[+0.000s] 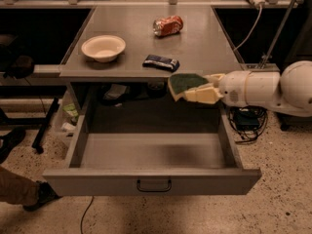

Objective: Place sponge into top drawer

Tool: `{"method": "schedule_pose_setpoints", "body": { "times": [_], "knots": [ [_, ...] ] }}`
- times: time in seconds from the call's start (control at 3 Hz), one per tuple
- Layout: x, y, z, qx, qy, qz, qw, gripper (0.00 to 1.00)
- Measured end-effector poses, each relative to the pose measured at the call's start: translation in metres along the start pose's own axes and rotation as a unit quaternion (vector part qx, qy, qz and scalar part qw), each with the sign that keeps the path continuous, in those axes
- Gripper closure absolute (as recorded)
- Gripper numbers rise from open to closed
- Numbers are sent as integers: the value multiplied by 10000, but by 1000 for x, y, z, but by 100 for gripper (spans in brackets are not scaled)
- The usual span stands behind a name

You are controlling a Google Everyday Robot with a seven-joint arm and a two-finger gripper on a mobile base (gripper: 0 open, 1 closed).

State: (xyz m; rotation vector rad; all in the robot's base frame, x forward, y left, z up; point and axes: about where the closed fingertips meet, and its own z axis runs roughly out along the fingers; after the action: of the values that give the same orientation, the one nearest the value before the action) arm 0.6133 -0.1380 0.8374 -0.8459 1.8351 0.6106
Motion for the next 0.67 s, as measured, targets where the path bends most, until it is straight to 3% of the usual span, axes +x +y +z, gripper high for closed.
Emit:
{"method": "schedule_pose_setpoints", "body": {
  "times": [0.33, 0.67],
  "knots": [
    [43, 49, 37, -740, 269, -56, 9969, 100],
    [92, 88, 76, -1113, 726, -74, 9911, 100]
  ]
}}
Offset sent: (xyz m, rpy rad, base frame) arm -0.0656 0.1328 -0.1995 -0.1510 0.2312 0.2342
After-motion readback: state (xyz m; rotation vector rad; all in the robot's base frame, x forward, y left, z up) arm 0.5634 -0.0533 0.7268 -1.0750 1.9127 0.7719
